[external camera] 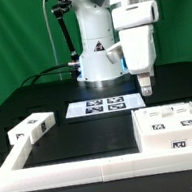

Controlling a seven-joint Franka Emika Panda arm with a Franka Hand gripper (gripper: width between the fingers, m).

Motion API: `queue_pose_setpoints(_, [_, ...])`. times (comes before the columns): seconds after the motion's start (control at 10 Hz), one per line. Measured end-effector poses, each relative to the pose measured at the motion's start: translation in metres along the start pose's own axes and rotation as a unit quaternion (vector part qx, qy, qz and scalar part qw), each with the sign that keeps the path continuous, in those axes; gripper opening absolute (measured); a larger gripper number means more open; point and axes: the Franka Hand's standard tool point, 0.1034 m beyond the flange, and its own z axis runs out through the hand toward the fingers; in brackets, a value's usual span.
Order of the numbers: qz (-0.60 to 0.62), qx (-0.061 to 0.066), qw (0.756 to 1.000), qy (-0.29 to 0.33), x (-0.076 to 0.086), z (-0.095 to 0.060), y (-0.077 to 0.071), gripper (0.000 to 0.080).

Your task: Assemble cabinet

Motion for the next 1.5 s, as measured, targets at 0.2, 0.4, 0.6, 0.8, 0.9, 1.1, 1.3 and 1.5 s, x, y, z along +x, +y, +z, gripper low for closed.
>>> queue_pose_setpoints(0.2, [0.008,0.003,1.000,0.001,0.001,0.004,-0.005,0.0797])
queue_pose_setpoints(0.4, [0.034,0.002,0.999,0.003,0.000,0.004,-0.006,0.0797])
queue_pose_setpoints(0.6, [0.162,-0.010,0.987,0.015,-0.005,0.006,-0.012,0.0797])
queue_pose_setpoints(0.8, [0.273,-0.007,0.961,0.028,-0.001,0.015,-0.021,0.0797])
queue_pose_setpoints(0.9, [0.311,-0.001,0.950,0.032,0.001,0.020,-0.024,0.0797])
queue_pose_setpoints(1.1, [0.378,0.005,0.925,0.035,0.004,0.022,-0.026,0.0797])
queue_pose_setpoints(1.3, [0.427,0.009,0.903,0.036,0.004,0.022,-0.027,0.0797])
queue_pose_setpoints(1.5, [0.525,0.017,0.851,0.022,0.012,0.018,-0.030,0.0797])
